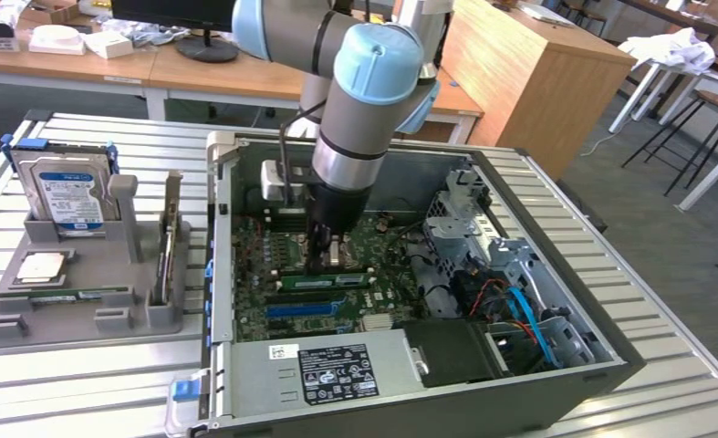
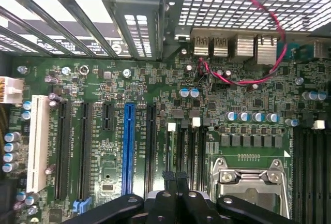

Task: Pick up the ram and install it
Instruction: 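Press down the ram until it locks into place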

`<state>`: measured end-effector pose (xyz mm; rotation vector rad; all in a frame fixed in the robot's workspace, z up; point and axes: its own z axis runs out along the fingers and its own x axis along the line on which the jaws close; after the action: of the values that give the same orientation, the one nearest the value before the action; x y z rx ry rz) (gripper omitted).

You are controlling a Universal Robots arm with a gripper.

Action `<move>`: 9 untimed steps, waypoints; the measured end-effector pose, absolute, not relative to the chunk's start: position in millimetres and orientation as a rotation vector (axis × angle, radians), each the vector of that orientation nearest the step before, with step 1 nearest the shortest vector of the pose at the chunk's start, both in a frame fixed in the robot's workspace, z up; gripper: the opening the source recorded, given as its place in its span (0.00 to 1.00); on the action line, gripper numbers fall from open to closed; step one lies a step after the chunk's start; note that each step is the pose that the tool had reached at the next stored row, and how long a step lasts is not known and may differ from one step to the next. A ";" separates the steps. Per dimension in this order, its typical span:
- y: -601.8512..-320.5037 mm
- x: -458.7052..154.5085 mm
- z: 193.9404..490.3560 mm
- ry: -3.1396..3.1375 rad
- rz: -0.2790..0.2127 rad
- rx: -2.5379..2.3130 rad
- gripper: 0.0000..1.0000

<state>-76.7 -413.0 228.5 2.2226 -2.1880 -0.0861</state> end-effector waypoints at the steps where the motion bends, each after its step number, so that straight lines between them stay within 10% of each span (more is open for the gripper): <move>1: -413.0 -76.7 230.4 -2.188 -0.086 2.223 0.10; 9: -413.1 -76.7 252.5 -2.188 -0.086 2.222 0.10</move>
<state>-76.7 -413.1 252.5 2.2224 -2.1880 -0.0860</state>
